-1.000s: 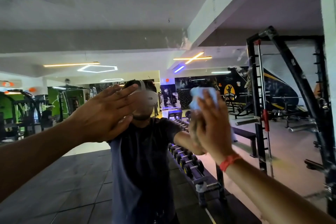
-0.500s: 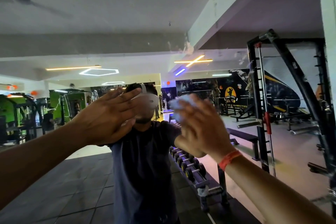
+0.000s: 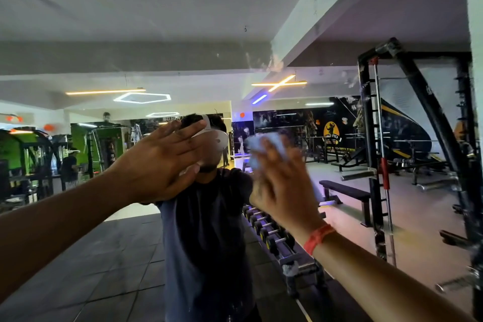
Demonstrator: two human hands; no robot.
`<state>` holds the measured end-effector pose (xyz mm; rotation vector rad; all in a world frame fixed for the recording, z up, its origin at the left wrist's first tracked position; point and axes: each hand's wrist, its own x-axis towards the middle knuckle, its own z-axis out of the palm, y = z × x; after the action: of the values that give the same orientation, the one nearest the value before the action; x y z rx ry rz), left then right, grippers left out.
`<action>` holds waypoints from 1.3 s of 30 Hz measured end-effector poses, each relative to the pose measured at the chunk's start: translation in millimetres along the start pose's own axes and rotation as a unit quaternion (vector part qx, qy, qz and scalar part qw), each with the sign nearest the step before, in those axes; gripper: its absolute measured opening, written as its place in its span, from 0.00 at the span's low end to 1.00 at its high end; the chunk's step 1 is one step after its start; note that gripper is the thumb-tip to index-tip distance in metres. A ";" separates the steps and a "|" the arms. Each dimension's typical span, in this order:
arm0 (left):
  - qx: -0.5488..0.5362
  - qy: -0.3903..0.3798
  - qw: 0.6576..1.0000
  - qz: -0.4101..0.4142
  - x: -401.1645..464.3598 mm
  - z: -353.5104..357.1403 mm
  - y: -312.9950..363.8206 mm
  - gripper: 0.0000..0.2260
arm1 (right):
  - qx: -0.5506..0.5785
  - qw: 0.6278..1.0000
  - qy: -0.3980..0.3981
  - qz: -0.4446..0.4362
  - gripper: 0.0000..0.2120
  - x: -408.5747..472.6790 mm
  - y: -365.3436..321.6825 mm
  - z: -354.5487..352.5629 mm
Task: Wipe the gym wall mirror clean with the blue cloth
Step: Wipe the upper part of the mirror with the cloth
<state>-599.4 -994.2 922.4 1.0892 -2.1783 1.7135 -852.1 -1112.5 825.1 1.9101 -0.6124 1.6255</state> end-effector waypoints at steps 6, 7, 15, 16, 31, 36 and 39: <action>0.006 0.004 1.000 0.006 -1.0 -1.1 -2.4 0.25 | -0.031 0.996 0.030 -0.075 0.19 38.0 42.6 -17.8; 0.005 0.005 1.000 0.004 -1.2 -1.4 -2.0 0.25 | -0.009 0.998 0.066 0.009 0.19 40.3 38.0 -17.0; 0.001 -0.012 1.000 -0.005 -1.6 -3.2 -3.0 0.25 | -0.055 0.982 -0.020 -0.180 0.20 36.4 46.1 -17.8; 0.000 -0.012 1.000 -0.005 -1.6 -3.7 -2.4 0.25 | -0.035 0.996 0.015 -0.083 0.20 42.8 46.2 -21.2; 0.004 -0.012 1.000 0.003 -0.9 -6.1 -5.1 0.25 | -0.020 0.964 -0.073 -0.255 0.19 23.6 10.0 -3.9; 0.017 0.001 0.999 -0.042 -8.7 -3.6 -3.4 0.25 | -0.007 0.996 0.034 -0.087 0.21 70.2 39.4 -24.2; 0.021 0.004 0.998 -0.059 -16.9 -2.8 -6.7 0.25 | 0.006 0.983 -0.013 -0.184 0.19 37.5 8.7 -3.3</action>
<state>-583.8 -984.8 919.5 1.1936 -2.0365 1.7171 -854.1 -1116.4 863.5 1.9206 -0.2387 1.3707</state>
